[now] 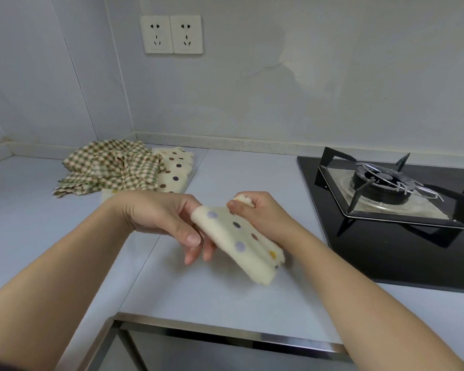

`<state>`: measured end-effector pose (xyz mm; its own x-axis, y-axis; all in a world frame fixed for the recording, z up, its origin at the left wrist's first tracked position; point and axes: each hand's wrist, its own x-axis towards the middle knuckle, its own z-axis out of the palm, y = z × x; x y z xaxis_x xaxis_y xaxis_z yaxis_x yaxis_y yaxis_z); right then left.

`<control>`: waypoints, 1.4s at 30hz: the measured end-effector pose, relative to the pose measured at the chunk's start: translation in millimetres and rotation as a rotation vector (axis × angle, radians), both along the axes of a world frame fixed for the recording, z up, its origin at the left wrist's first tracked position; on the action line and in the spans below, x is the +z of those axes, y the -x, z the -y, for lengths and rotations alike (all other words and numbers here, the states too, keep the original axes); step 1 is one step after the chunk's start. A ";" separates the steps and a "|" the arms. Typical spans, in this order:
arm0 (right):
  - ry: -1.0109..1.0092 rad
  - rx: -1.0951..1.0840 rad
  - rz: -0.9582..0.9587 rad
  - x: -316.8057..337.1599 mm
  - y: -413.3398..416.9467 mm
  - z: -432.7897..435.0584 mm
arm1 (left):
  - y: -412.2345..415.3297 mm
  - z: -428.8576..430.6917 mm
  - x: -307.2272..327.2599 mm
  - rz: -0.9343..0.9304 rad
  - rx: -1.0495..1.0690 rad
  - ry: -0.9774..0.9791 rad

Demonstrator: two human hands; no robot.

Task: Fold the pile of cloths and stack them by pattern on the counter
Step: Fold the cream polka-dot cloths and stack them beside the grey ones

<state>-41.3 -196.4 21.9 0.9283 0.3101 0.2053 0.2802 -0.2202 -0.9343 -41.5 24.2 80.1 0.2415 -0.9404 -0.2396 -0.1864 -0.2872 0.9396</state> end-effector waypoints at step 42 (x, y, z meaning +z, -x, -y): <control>0.005 -0.202 0.361 19.6 7.8 13.9 | 18.0 7.5 35.0 1.355 0.542 -0.533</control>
